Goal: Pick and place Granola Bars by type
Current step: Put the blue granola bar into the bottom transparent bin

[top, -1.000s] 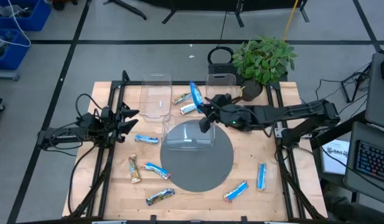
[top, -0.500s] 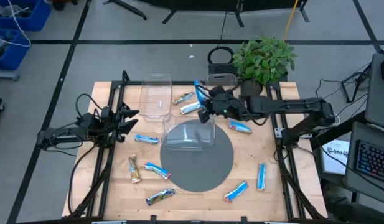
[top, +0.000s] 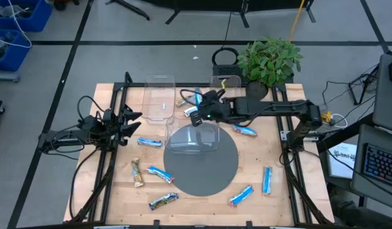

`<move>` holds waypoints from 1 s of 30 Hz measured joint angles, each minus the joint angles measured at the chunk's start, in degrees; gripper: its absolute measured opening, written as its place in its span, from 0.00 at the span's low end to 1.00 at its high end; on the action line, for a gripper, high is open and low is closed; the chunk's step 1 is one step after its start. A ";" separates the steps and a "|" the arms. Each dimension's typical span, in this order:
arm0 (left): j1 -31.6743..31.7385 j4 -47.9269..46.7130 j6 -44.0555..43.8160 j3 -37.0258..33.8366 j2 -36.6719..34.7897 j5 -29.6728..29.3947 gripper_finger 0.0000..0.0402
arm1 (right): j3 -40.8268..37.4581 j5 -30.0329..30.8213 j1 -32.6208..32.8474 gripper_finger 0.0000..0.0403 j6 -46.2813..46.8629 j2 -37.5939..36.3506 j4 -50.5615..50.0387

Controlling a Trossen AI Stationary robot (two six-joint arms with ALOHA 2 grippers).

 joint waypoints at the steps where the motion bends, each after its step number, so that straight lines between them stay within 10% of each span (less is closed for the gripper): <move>1: 0.02 0.00 0.00 0.00 0.00 0.00 0.56 | 0.04 -0.90 0.11 0.00 0.93 0.45 -0.06; 30: 0.02 0.02 0.00 0.00 0.00 0.02 0.56 | 0.02 -11.76 3.95 0.00 17.40 9.94 -5.91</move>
